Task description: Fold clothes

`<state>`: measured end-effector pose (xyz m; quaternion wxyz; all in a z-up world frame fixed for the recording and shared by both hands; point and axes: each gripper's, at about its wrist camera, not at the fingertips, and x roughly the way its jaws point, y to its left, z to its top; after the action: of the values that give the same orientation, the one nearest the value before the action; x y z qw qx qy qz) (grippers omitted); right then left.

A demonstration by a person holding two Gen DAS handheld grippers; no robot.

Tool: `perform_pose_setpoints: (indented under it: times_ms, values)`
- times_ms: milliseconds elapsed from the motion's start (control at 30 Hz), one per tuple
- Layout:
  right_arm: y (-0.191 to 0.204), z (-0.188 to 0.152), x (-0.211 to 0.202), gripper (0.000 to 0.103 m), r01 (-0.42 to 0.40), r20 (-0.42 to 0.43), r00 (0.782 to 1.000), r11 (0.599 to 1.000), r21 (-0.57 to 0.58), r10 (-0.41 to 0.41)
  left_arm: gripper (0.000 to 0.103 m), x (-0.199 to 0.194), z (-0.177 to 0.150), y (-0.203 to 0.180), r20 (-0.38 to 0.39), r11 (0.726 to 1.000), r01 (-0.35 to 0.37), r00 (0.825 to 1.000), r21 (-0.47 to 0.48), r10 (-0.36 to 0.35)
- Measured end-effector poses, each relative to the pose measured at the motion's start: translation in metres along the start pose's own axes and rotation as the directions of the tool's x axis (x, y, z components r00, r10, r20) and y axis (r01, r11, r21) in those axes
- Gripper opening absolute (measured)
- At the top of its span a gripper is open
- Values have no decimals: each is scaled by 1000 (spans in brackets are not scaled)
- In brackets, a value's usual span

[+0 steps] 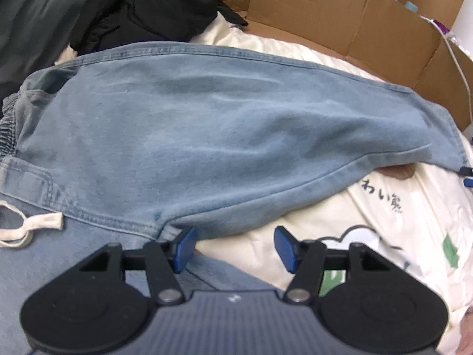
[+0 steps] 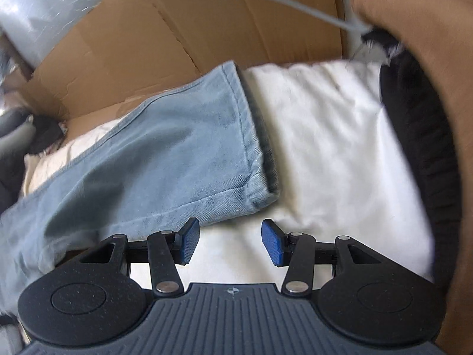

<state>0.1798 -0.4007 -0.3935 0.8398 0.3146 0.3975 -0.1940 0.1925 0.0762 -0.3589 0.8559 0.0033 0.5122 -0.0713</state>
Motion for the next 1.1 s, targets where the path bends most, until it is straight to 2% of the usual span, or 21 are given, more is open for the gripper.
perform_pose_setpoints:
  times_ms: [100,233,267,300,400,500,667,767,867,1100]
  values:
    - [-3,4,8,54,-36,6,999,996,76,36,64,5,-1,1,3,1000,-10,1000,23,9]
    - [-14,11,11,52,-55,55,997,980,192,45,64,6,-3,-7,26,997,-39,999,71,37]
    - [-18,13,10,48,-58,71,997,974,220,43,64,5,-3,-9,36,996,-45,998,79,43]
    - [-18,14,11,35,-45,72,997,974,223,29,64,3,-3,-11,47,995,-49,998,89,44]
    - [-12,19,9,11,-8,72,997,986,169,-5,64,-2,-2,-15,69,993,-53,997,109,45]
    - [-8,25,-1,10,-6,102,995,992,126,-7,65,-2,-1,-17,74,991,-51,996,125,42]
    - [-6,48,-30,7,113,178,976,990,78,-126,65,4,-1,-14,46,993,-51,998,107,47]
    - [-3,60,-39,7,120,187,975,992,34,-124,65,5,-4,-12,39,994,-47,998,101,43]
    - [0,59,-38,7,149,176,973,989,18,-150,65,7,-7,-14,34,988,-57,998,143,52]
    - [6,68,-40,7,141,199,970,990,-3,-138,66,15,-10,-17,43,974,-89,996,207,82]
